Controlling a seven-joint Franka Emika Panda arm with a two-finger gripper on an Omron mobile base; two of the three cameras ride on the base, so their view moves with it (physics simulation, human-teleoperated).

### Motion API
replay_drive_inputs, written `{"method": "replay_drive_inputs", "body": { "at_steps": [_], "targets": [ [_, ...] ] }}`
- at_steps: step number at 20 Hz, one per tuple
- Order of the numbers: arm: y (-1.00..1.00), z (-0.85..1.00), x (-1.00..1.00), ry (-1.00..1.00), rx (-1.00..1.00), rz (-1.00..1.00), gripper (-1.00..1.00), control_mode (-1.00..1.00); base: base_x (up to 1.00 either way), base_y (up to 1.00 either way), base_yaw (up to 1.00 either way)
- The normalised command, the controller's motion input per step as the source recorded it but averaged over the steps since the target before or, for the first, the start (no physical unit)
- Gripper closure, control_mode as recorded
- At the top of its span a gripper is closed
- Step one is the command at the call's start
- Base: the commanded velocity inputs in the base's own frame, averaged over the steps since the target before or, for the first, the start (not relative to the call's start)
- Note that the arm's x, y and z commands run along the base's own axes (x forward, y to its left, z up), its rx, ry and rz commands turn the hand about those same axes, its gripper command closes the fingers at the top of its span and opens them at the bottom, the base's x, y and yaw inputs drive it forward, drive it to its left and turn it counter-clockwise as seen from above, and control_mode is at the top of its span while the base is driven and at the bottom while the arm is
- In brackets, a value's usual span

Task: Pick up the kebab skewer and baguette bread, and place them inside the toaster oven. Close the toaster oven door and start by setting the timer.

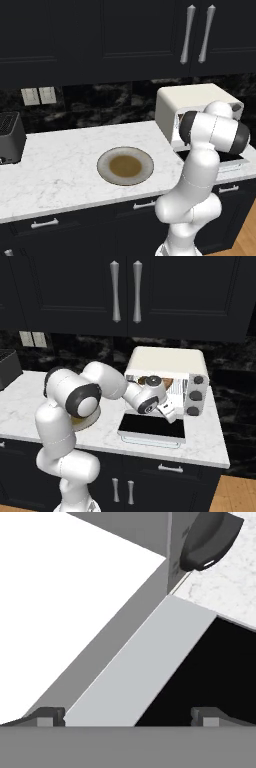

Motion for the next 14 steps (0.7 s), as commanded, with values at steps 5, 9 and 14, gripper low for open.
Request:
{"method": "replay_drive_inputs", "body": {
  "at_steps": [5, 9, 14],
  "targets": [
    [0.00, 0.00, -0.03, 0.00, 0.02, -0.03, -1.00, -1.00, 0.00, 0.00, 0.00],
    [0.00, 0.18, -0.32, 0.00, 0.05, 0.00, -1.00, -1.00, 0.00, 0.00, 0.00],
    [0.00, 0.31, -0.52, 0.00, 0.10, 0.06, -1.00, -1.00, 0.00, 0.00, 0.00]
  ]
}}
